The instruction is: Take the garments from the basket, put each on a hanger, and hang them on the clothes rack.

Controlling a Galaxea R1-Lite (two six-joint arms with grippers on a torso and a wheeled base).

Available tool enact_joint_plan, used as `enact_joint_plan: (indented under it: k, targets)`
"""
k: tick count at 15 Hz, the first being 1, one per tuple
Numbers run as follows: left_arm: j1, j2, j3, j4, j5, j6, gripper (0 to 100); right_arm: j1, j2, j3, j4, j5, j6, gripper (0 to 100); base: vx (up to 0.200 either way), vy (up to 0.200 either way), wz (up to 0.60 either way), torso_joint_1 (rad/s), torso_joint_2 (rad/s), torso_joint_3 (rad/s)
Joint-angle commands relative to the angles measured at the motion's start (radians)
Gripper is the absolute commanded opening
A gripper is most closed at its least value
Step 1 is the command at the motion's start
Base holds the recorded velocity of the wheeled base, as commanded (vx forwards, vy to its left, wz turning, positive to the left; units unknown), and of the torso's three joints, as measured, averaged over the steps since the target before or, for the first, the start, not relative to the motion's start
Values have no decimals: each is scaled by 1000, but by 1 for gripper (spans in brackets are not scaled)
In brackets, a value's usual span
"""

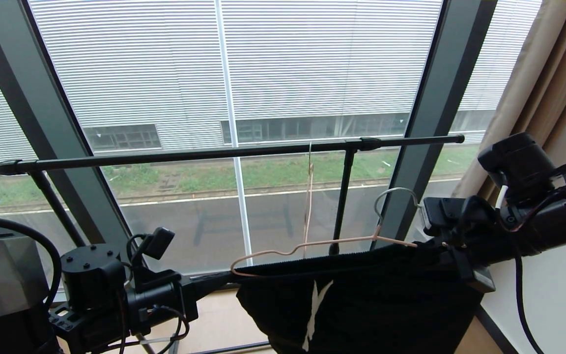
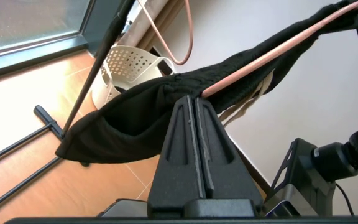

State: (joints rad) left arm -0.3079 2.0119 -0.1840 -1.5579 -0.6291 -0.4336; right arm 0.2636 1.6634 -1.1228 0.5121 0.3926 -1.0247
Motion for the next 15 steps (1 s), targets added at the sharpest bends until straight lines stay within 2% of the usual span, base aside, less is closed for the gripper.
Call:
enact_joint_plan:
  k: [1,15]
  targets:
    - [0,-2,0,-4,-1,0,0,-1,9,12,2,-4,-2,0,0,0,0,0,0,0]
    - [27,1,6,-13,-3,0,0,-23,15,29,2,-21,-2,0,0,0,0,0,0,0]
